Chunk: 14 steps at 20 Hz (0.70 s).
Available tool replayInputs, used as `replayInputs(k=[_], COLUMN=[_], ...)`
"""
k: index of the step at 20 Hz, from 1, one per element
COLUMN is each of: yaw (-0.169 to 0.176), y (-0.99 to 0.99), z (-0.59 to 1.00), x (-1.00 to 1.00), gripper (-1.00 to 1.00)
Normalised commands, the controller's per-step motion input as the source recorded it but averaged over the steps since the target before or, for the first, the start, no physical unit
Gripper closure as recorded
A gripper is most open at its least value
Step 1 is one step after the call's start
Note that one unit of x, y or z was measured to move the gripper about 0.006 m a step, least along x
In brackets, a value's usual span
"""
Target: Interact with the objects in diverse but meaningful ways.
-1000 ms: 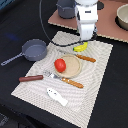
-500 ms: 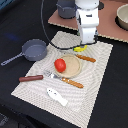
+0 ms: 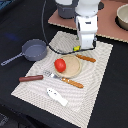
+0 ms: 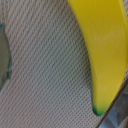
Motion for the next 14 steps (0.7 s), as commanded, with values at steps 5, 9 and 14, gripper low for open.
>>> replayInputs(k=[5, 9, 14], yaw=[0.015, 0.017, 0.008], y=[0.0, 0.0, 0.0], z=[-0.1, -0.14, -0.04], x=[0.28, 0.25, 0.3], gripper=[1.0, 1.0, 1.0])
